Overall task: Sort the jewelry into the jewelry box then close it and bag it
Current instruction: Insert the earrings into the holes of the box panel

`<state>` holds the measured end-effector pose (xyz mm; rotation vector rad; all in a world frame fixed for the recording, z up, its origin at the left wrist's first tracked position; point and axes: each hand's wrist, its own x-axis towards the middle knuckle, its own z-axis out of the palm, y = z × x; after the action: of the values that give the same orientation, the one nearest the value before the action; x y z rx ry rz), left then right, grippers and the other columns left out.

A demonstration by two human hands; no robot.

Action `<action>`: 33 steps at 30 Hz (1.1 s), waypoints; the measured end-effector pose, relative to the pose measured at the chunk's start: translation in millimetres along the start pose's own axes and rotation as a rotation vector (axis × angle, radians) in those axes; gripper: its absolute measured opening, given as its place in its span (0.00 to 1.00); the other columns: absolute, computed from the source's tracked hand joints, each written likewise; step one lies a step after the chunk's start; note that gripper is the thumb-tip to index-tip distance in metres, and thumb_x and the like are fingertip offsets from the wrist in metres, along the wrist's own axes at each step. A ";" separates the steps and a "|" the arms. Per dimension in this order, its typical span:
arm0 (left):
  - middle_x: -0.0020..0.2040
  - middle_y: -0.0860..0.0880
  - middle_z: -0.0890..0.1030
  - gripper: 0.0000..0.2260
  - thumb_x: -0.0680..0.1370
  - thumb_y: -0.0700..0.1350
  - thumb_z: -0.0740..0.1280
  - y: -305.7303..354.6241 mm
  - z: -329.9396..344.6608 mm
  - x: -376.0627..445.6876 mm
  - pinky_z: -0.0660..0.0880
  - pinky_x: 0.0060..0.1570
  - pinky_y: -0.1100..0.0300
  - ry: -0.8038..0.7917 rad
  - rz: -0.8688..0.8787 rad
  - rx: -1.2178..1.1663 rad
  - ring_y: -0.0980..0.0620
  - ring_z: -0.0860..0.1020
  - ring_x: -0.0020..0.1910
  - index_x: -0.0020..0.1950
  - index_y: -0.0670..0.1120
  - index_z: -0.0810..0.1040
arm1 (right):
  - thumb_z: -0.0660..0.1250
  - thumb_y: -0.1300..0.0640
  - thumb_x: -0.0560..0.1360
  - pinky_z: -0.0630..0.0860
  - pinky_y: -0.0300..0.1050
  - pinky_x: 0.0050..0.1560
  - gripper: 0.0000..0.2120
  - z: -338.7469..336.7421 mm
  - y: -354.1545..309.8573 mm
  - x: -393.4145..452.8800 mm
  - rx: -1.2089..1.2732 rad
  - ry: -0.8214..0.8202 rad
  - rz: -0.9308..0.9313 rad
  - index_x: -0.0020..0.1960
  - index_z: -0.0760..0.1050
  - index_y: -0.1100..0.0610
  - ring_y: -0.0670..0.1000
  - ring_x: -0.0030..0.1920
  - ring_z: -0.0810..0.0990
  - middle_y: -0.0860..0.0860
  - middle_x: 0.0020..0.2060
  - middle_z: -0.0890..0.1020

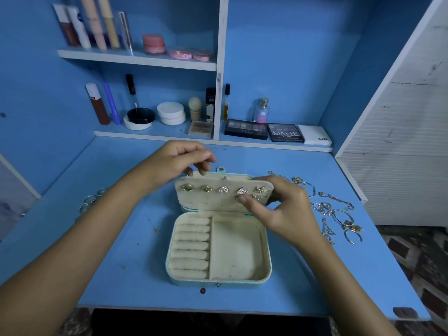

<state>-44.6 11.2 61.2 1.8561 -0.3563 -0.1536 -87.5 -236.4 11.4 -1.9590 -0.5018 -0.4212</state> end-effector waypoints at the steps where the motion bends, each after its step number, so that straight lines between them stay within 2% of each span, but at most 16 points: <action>1: 0.39 0.52 0.83 0.09 0.77 0.50 0.66 -4.6 -0.9 -1.2 0.73 0.39 0.66 0.058 -0.007 -0.047 0.57 0.79 0.41 0.42 0.53 0.85 | 0.78 0.51 0.70 0.77 0.47 0.37 0.07 -0.4 -0.8 4.0 0.021 -0.022 0.071 0.44 0.83 0.52 0.47 0.36 0.80 0.44 0.36 0.83; 3: 0.39 0.53 0.82 0.10 0.75 0.52 0.65 -14.8 -1.3 -4.0 0.72 0.39 0.67 0.171 -0.034 -0.131 0.58 0.78 0.40 0.41 0.53 0.85 | 0.78 0.51 0.71 0.78 0.50 0.37 0.07 -0.7 -1.1 10.4 0.089 -0.065 0.189 0.44 0.82 0.52 0.53 0.37 0.81 0.49 0.37 0.84; 5: 0.37 0.54 0.82 0.12 0.75 0.53 0.64 -24.1 1.1 -7.1 0.72 0.39 0.65 0.251 -0.051 -0.212 0.58 0.78 0.39 0.39 0.53 0.85 | 0.78 0.51 0.71 0.80 0.53 0.43 0.07 -1.5 -1.1 15.1 0.154 -0.088 0.252 0.47 0.83 0.51 0.56 0.43 0.83 0.51 0.40 0.86; 8: 0.36 0.54 0.80 0.13 0.76 0.55 0.62 -36.7 7.1 -13.0 0.73 0.39 0.62 0.315 -0.048 -0.292 0.57 0.77 0.37 0.39 0.54 0.85 | 0.77 0.52 0.72 0.80 0.47 0.44 0.11 -0.4 -0.1 18.7 0.220 -0.097 0.293 0.52 0.81 0.49 0.55 0.46 0.84 0.48 0.45 0.86; 11: 0.41 0.51 0.82 0.14 0.73 0.61 0.65 -47.1 11.4 -20.8 0.72 0.41 0.57 0.359 -0.033 -0.328 0.53 0.78 0.42 0.44 0.53 0.85 | 0.74 0.51 0.75 0.78 0.43 0.43 0.13 3.0 5.2 19.2 0.278 -0.051 0.323 0.59 0.78 0.48 0.52 0.44 0.83 0.48 0.49 0.86; 13: 0.44 0.53 0.83 0.13 0.72 0.61 0.66 -50.9 12.7 -25.1 0.71 0.42 0.58 0.386 -0.007 -0.284 0.53 0.77 0.43 0.45 0.55 0.85 | 0.70 0.51 0.78 0.77 0.40 0.42 0.10 5.3 9.3 19.9 0.238 -0.003 0.323 0.58 0.78 0.47 0.50 0.44 0.81 0.47 0.48 0.85; 15: 0.42 0.57 0.83 0.06 0.77 0.53 0.69 -53.3 13.7 -27.5 0.72 0.40 0.65 0.420 0.018 -0.169 0.58 0.77 0.40 0.44 0.60 0.85 | 0.67 0.51 0.80 0.76 0.36 0.41 0.06 6.6 13.2 21.1 0.164 0.030 0.319 0.56 0.79 0.48 0.46 0.44 0.80 0.45 0.48 0.84; 17: 0.45 0.56 0.85 0.09 0.80 0.46 0.68 -58.1 15.8 -29.1 0.75 0.47 0.62 0.448 0.015 -0.052 0.56 0.80 0.44 0.46 0.60 0.84 | 0.64 0.51 0.81 0.75 0.33 0.44 0.06 6.4 15.4 23.5 0.088 0.042 0.313 0.54 0.80 0.47 0.41 0.47 0.79 0.43 0.49 0.83; 19: 0.47 0.54 0.85 0.05 0.79 0.48 0.69 -62.1 17.8 -30.9 0.76 0.51 0.58 0.449 -0.014 0.009 0.53 0.81 0.48 0.48 0.57 0.84 | 0.61 0.52 0.83 0.71 0.28 0.48 0.08 6.0 16.5 26.5 0.019 0.027 0.315 0.53 0.79 0.42 0.36 0.51 0.77 0.39 0.51 0.81; 21: 0.45 0.56 0.84 0.03 0.78 0.51 0.69 -65.7 19.4 -31.5 0.75 0.47 0.62 0.458 -0.033 0.078 0.55 0.80 0.45 0.48 0.57 0.82 | 0.58 0.53 0.84 0.67 0.25 0.50 0.12 5.9 18.9 30.3 -0.045 0.002 0.323 0.55 0.79 0.43 0.34 0.54 0.75 0.37 0.51 0.79; 23: 0.43 0.58 0.83 0.04 0.79 0.48 0.69 -67.1 21.5 -30.8 0.73 0.41 0.68 0.475 -0.021 0.168 0.58 0.79 0.42 0.46 0.57 0.81 | 0.56 0.53 0.84 0.69 0.29 0.53 0.14 6.9 24.6 33.8 -0.100 -0.018 0.353 0.58 0.81 0.48 0.39 0.55 0.76 0.41 0.52 0.80; 26: 0.43 0.56 0.81 0.04 0.80 0.45 0.68 -68.8 25.3 -30.0 0.72 0.40 0.70 0.520 0.037 0.280 0.59 0.78 0.44 0.49 0.53 0.82 | 0.56 0.52 0.84 0.73 0.42 0.53 0.15 8.8 29.4 38.0 -0.142 -0.030 0.396 0.55 0.82 0.53 0.49 0.53 0.78 0.48 0.51 0.82; 28: 0.45 0.55 0.79 0.04 0.79 0.44 0.69 -70.0 26.1 -29.6 0.71 0.41 0.71 0.543 0.057 0.329 0.58 0.77 0.45 0.50 0.49 0.83 | 0.58 0.53 0.83 0.73 0.41 0.47 0.14 8.9 30.1 42.6 -0.177 -0.031 0.400 0.49 0.81 0.55 0.51 0.50 0.79 0.51 0.47 0.83; 30: 0.44 0.55 0.79 0.04 0.79 0.44 0.69 -71.9 25.3 -29.1 0.71 0.41 0.73 0.553 0.057 0.349 0.58 0.77 0.45 0.50 0.48 0.84 | 0.59 0.54 0.82 0.73 0.38 0.45 0.13 9.3 30.2 48.1 -0.199 -0.038 0.401 0.46 0.81 0.52 0.49 0.48 0.79 0.50 0.46 0.83; 33: 0.45 0.56 0.80 0.04 0.78 0.46 0.70 -73.3 24.2 -29.5 0.70 0.42 0.74 0.566 0.054 0.356 0.59 0.78 0.46 0.50 0.49 0.84 | 0.60 0.53 0.82 0.77 0.43 0.50 0.12 11.5 32.6 60.2 -0.201 -0.047 0.384 0.51 0.83 0.51 0.48 0.47 0.82 0.49 0.49 0.84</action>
<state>-67.1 18.7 -17.9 2.1379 -0.0369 0.4949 -18.5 -228.9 11.8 -2.2034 -0.1063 -0.1858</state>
